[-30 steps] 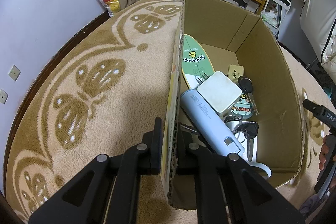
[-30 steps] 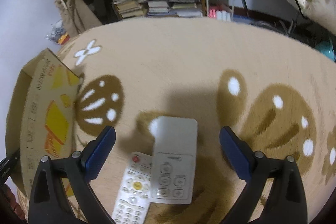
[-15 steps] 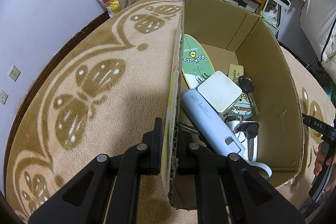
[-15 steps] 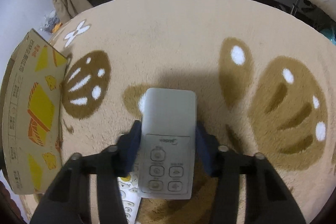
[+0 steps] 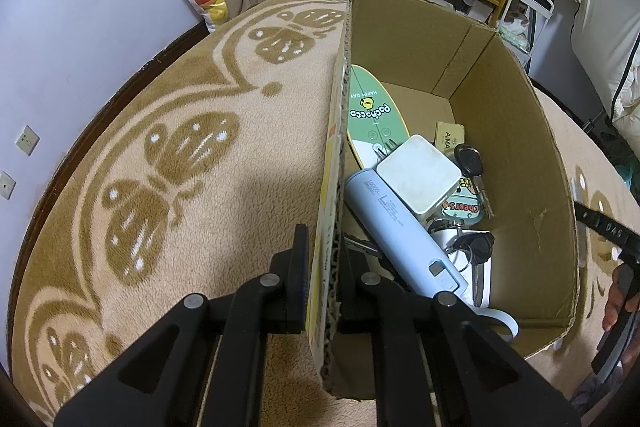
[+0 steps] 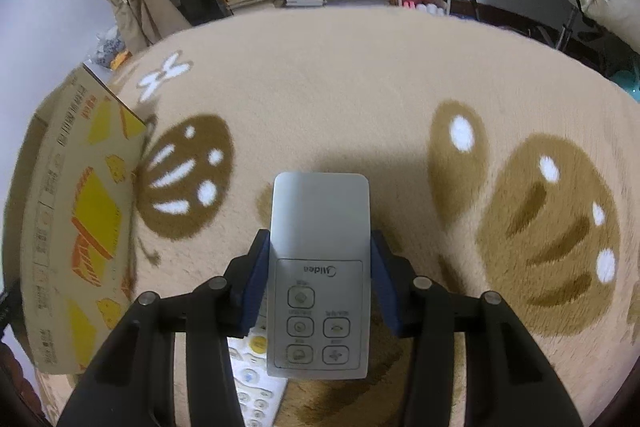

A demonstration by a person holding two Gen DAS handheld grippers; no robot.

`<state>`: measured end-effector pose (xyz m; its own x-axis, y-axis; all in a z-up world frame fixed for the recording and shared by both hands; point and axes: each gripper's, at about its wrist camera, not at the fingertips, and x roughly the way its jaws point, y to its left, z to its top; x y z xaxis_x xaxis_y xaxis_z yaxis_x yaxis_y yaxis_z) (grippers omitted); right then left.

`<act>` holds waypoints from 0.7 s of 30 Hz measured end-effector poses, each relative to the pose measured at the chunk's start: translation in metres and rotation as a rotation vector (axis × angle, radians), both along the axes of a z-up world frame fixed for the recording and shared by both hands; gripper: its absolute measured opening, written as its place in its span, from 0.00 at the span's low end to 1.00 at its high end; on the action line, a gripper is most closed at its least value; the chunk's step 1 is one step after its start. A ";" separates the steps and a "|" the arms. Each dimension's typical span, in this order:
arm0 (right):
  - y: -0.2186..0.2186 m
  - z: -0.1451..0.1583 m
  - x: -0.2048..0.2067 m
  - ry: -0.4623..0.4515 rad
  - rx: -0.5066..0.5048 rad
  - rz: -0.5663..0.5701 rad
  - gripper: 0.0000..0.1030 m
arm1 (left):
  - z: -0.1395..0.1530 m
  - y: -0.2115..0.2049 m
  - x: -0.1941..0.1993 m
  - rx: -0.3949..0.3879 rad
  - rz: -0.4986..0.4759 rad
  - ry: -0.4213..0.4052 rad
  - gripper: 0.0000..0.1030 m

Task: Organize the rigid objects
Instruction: 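Grasp the white rectangular remote with the right tool and lift it, then carry the white rectangular remote into the box and open the right tool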

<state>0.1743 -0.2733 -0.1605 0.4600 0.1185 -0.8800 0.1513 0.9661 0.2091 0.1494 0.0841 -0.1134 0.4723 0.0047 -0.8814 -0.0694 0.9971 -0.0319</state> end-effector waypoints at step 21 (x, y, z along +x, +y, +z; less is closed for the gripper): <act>0.075 0.095 0.003 -0.227 0.039 0.180 0.50 | 0.000 0.003 0.002 -0.008 0.010 0.003 0.10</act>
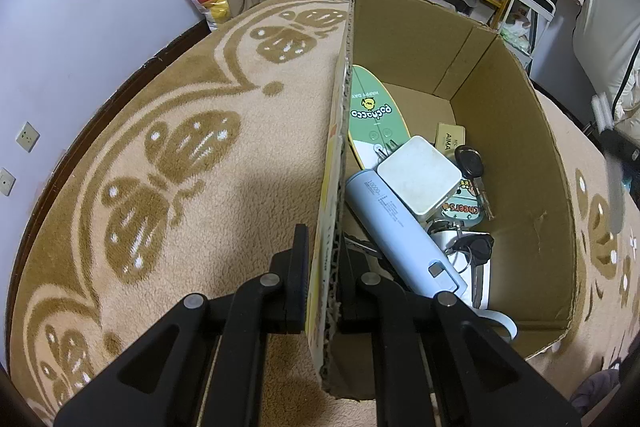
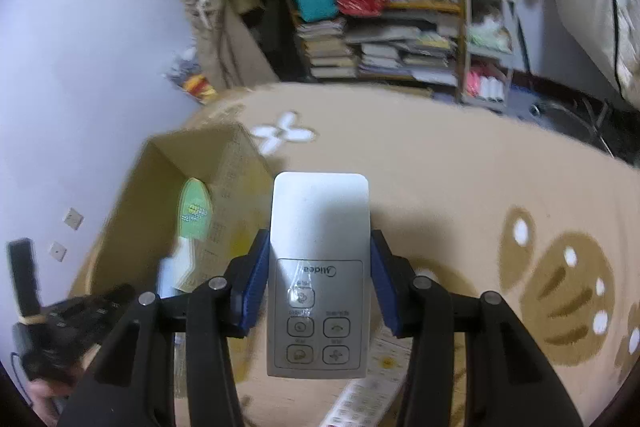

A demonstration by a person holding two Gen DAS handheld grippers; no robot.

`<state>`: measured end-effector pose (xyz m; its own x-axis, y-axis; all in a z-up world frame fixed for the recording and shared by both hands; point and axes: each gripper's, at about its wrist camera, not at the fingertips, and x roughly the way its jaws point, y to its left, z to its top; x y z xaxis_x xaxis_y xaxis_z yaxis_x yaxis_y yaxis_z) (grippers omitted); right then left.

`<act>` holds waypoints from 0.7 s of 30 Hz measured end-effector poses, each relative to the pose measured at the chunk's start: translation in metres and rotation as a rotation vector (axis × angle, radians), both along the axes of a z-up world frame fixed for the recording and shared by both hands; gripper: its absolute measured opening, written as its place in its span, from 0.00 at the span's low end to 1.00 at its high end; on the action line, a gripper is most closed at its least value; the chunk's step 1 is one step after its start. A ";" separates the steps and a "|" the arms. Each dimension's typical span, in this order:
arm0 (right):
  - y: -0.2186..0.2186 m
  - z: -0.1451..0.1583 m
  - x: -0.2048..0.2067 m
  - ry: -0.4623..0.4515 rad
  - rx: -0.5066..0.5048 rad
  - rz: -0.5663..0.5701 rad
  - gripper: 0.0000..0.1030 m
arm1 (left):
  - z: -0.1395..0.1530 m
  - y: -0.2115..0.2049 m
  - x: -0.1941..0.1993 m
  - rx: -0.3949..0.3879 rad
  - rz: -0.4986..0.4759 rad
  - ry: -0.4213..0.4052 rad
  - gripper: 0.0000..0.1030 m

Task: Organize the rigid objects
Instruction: 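Carry the white rectangular remote into the box and open the right tool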

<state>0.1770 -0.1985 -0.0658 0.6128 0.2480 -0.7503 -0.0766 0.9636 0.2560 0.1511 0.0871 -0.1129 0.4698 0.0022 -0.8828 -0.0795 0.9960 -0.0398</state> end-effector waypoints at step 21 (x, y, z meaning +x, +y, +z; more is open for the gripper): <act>0.111 0.009 0.009 -0.009 0.042 0.181 0.50 | -0.001 -0.002 0.000 0.005 0.000 -0.002 0.10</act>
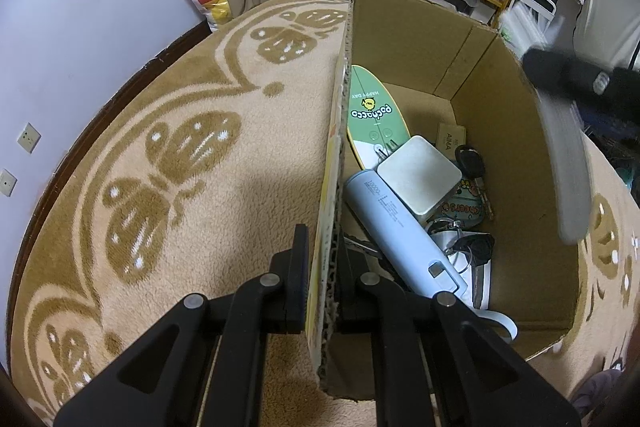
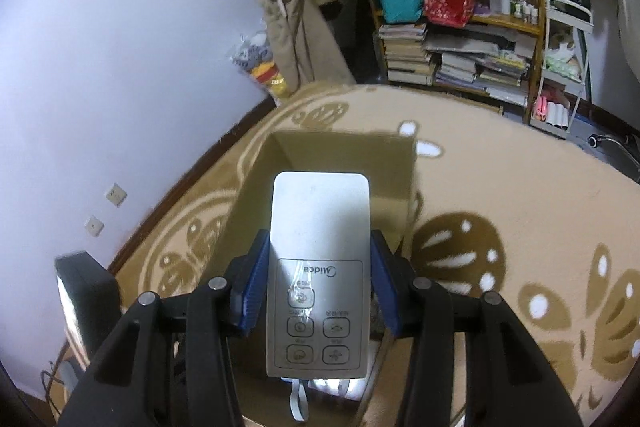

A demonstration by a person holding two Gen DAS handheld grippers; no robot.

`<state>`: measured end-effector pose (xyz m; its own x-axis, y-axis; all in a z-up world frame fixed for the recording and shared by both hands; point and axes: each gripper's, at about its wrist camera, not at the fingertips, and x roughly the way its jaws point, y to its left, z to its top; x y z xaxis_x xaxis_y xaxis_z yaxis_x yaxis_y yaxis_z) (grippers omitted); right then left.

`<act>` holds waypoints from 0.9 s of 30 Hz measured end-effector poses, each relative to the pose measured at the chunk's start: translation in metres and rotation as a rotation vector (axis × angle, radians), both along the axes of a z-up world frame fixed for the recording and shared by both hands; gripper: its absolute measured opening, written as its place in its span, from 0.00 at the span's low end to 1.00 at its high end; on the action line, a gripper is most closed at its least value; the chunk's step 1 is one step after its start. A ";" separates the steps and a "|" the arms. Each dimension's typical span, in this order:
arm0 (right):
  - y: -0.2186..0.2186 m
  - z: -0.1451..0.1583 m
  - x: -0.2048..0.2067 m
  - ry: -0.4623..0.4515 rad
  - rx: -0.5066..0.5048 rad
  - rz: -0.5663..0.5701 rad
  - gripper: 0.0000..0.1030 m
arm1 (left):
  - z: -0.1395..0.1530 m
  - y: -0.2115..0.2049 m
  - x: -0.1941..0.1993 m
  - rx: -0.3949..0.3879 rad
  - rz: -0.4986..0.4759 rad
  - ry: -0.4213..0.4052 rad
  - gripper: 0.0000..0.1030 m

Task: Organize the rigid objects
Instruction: 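Carry the white rectangular remote into the box and open the right tool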

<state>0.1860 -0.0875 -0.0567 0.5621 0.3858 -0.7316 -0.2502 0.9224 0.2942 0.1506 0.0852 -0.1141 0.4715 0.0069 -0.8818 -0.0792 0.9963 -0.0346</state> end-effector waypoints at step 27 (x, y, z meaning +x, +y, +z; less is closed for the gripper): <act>-0.021 0.006 -0.023 -0.042 -0.137 -0.030 0.80 | -0.001 0.002 -0.001 -0.009 0.000 0.002 0.10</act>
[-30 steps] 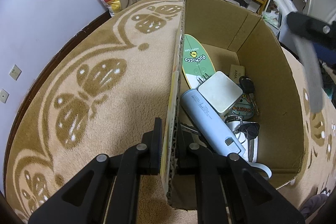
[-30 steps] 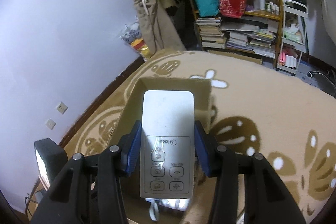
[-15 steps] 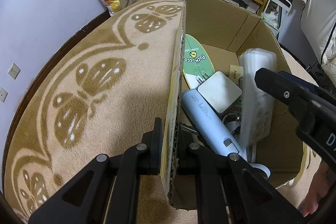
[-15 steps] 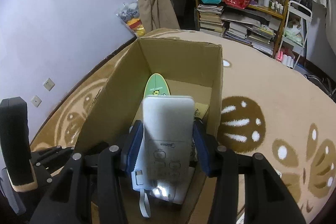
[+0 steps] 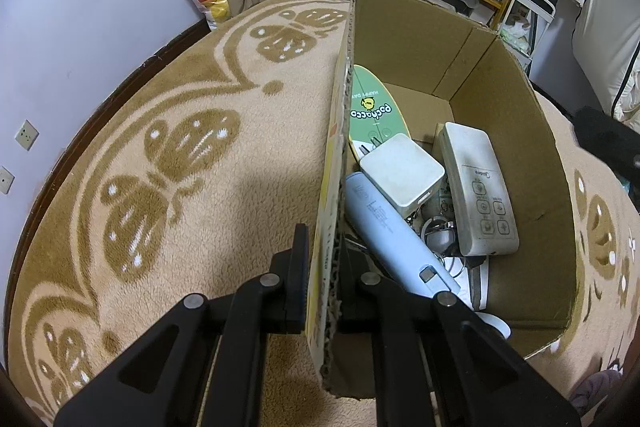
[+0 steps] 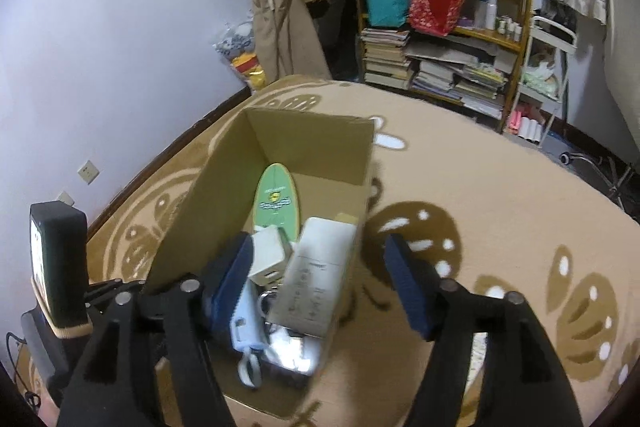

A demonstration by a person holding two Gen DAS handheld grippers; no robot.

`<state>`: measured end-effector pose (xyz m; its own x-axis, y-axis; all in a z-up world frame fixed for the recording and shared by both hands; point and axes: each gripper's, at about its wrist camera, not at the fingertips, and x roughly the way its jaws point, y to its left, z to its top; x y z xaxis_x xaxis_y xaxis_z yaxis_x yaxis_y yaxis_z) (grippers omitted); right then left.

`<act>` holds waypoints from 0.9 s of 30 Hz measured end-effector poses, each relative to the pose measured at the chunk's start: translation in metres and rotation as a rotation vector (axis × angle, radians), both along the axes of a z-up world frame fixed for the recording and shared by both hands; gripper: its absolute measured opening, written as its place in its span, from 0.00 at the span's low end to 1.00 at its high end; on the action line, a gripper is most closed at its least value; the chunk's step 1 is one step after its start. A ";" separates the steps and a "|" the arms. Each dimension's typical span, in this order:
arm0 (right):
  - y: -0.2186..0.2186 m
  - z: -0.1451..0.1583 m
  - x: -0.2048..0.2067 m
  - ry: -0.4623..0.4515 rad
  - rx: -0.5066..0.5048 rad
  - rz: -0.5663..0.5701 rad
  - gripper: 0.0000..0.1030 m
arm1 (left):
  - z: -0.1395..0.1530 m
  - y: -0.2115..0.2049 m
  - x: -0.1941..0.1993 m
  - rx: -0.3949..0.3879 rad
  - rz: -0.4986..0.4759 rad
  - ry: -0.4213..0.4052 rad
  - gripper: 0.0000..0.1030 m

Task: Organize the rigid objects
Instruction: 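Carry the white rectangular remote into the box and open the right tool, then move the open right tool back over the white TV remote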

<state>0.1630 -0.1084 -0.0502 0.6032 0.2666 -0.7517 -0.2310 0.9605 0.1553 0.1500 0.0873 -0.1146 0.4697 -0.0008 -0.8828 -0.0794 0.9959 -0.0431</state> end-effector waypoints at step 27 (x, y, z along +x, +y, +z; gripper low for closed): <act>-0.095 -0.061 -0.025 0.115 -0.053 -0.223 1.00 | -0.001 0.001 -0.002 0.000 0.001 0.005 0.10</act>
